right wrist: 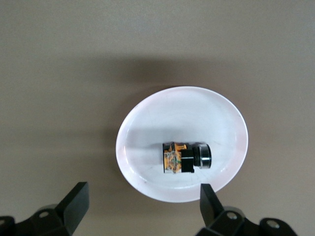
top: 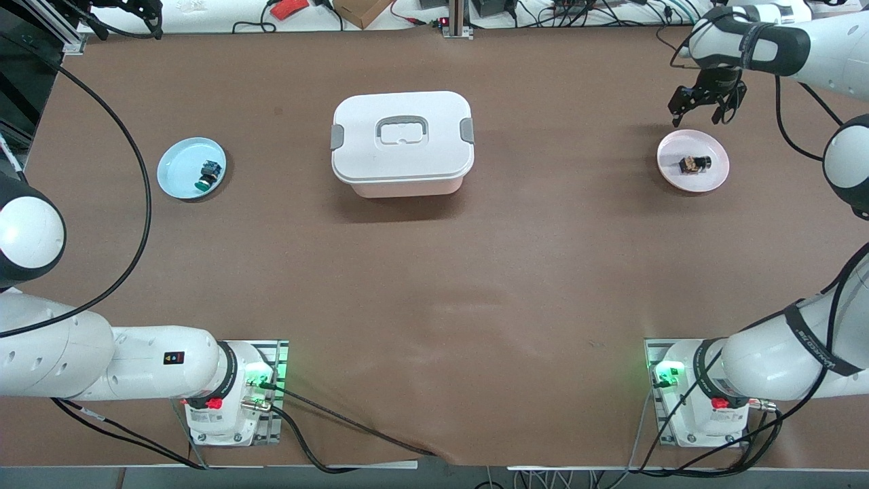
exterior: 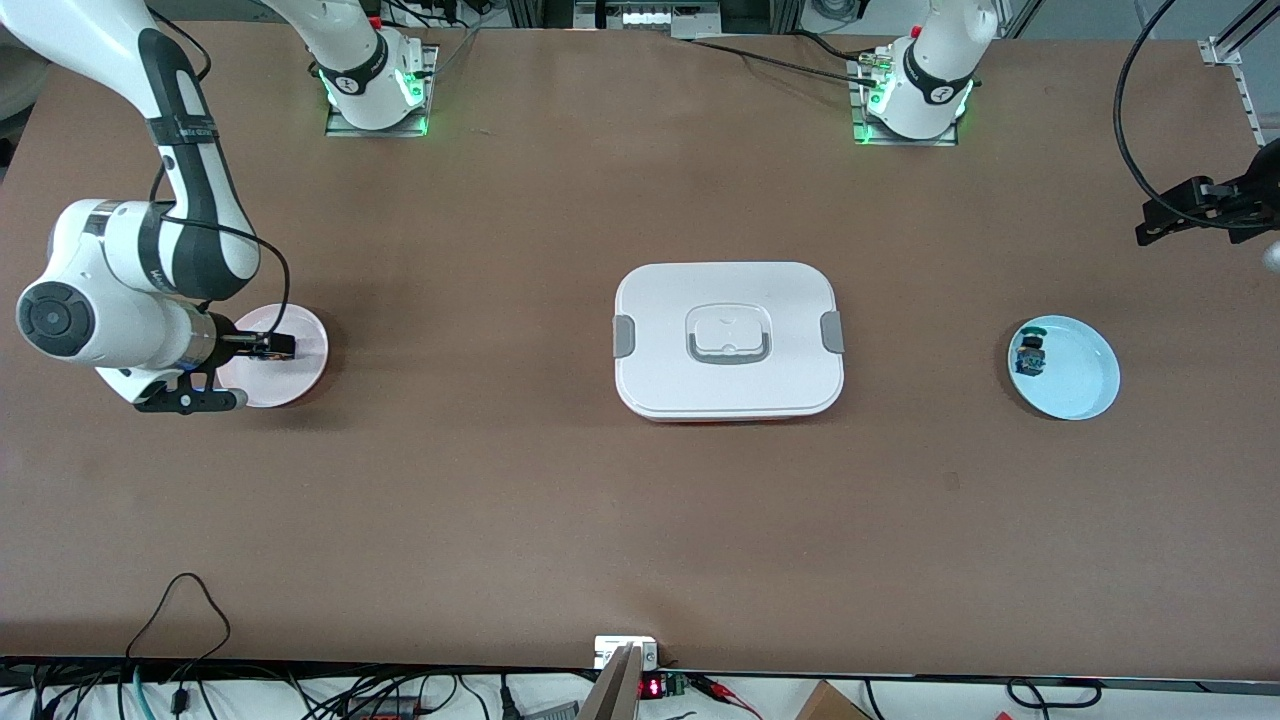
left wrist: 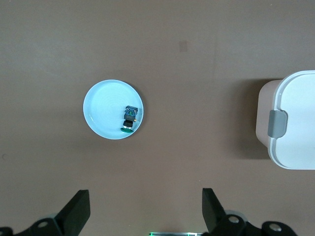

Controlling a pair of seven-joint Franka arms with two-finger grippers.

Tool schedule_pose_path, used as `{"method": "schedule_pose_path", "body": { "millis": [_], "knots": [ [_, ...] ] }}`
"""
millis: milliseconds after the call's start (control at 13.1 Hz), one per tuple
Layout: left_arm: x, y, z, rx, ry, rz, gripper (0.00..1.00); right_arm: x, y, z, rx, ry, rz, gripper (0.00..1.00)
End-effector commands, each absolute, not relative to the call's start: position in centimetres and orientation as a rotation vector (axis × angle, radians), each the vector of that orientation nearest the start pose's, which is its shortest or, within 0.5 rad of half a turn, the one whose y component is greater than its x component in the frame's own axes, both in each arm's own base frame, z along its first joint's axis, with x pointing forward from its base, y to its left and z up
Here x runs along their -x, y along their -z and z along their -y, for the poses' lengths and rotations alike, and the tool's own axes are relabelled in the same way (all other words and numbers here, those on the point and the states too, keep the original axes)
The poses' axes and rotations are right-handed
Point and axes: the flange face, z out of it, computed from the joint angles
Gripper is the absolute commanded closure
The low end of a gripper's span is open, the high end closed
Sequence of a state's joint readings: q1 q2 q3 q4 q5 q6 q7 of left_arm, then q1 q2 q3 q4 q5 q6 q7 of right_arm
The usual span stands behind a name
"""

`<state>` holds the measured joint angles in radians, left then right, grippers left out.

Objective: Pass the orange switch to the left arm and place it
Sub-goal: 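Lower the right gripper over the orange switch on the white plate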

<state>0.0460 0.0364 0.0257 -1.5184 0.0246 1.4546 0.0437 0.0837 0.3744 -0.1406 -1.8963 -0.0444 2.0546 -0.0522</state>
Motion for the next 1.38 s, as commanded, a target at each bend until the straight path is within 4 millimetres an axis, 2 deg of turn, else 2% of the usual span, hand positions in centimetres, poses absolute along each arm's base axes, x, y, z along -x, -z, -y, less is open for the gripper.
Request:
{"method": "schedule_pose_path", "body": {
  "millis": [0, 76, 306, 535, 840, 1299],
  "knots": [
    [-55.1, -62.5, -4.1, 3.105, -0.144, 0.012, 0.0, -57.7, -28.3, 5.2, 3.204, -0.261, 0.034, 0.0],
    [-55.1, -62.5, -3.9, 3.105, -0.144, 0.007, 0.0, -57.2, -27.3, 6.1, 3.206, -0.228, 0.032, 0.0],
    [-55.3, -62.1, -3.9, 3.105, -0.146, 0.006, 0.0, -56.6, -25.3, 7.6, 3.203, -0.142, 0.169, 0.0],
    [-55.3, -62.1, -4.0, 3.107, -0.149, 0.009, 0.0, -56.1, -24.6, 7.7, 3.199, -0.158, 0.156, 0.0],
    [-55.3, -62.1, -3.8, 3.113, -0.148, 0.006, 0.0, -53.6, -21.3, 7.4, 3.2, -0.111, 0.155, 0.0],
    [-55.3, -62.1, -3.8, 3.113, -0.146, 0.006, 0.0, -53.4, -21.1, 7.9, 3.202, -0.11, 0.172, 0.0]
  ]
}}
